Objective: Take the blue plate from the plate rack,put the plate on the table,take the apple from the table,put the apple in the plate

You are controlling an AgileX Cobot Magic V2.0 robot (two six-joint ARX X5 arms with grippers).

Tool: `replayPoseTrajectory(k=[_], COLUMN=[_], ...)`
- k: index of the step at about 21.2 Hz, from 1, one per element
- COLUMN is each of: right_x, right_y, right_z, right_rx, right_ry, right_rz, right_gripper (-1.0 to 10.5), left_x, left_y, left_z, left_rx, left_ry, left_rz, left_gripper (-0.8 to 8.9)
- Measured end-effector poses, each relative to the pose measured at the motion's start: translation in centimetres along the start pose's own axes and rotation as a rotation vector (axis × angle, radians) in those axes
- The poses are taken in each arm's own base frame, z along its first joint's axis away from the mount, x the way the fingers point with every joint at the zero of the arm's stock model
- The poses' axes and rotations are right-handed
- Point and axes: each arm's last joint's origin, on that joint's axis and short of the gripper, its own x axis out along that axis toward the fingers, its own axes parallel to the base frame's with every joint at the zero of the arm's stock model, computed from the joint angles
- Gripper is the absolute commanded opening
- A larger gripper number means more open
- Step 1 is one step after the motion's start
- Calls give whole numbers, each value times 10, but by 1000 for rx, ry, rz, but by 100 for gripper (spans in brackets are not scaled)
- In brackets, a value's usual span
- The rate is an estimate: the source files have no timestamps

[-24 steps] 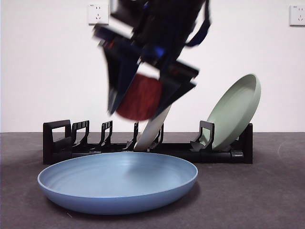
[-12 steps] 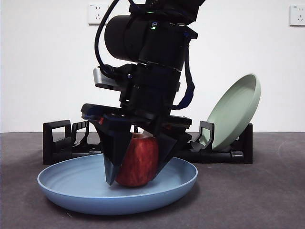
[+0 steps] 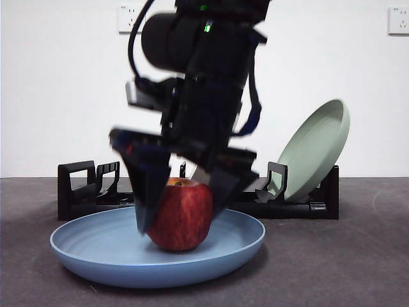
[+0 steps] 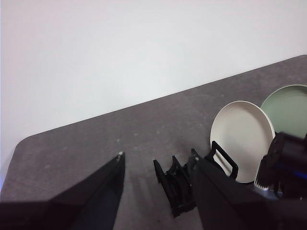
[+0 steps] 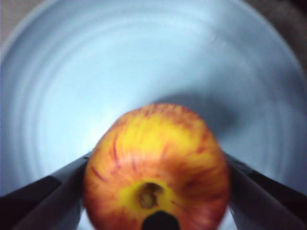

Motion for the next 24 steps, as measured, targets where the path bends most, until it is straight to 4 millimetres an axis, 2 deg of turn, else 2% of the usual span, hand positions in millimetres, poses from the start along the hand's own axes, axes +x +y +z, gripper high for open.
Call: replayPoseTrajectory(k=[3, 9, 11, 14, 15, 16, 17, 18, 19, 20, 22, 24], right_x=[-25, -92, -118, -175, -193, -207, -223, -235, -244, -252, -261, -265], right_y=[-2, -8, -13, -24, -27, -30, -32, -33, -34, -35, -35, -36], right_z=[4, 0, -7, -29, -38, -47, -58, -67, -75, -81, -89, -92], right_rx=[5, 18, 23, 40, 51, 59, 67, 66, 57, 44, 32, 25], right_ry=[-72, -218, -260, -371, -405, -435, -470, -495, -516, -535, -564, -578], right_rz=[5, 9, 4, -14, -21, -28, -35, -43, -55, -65, -75, -82], right_gripper=[416, 414, 409, 404, 387, 307, 179, 48, -17, -11, -12, -12], left_x=[0, 2, 6, 22, 28, 35, 43, 50, 58, 65, 78, 85], left_y=[0, -4, -9, -28, -36, -44, -53, -62, -71, -81, -97, -101], left_z=[0, 1, 2, 7, 8, 9, 10, 11, 10, 10, 8, 7], left_rx=[-1, -20, -15, 23, 41, 56, 77, 103, 133, 161, 210, 230], left_ry=[0, 12, 22, 63, 80, 94, 110, 128, 147, 169, 200, 228], left_rz=[0, -39, -59, -70, -69, -67, -65, -72, -96, -121, -157, -197], left_gripper=[220, 220, 220, 220, 219, 216, 212, 150, 40, -14, -9, -9])
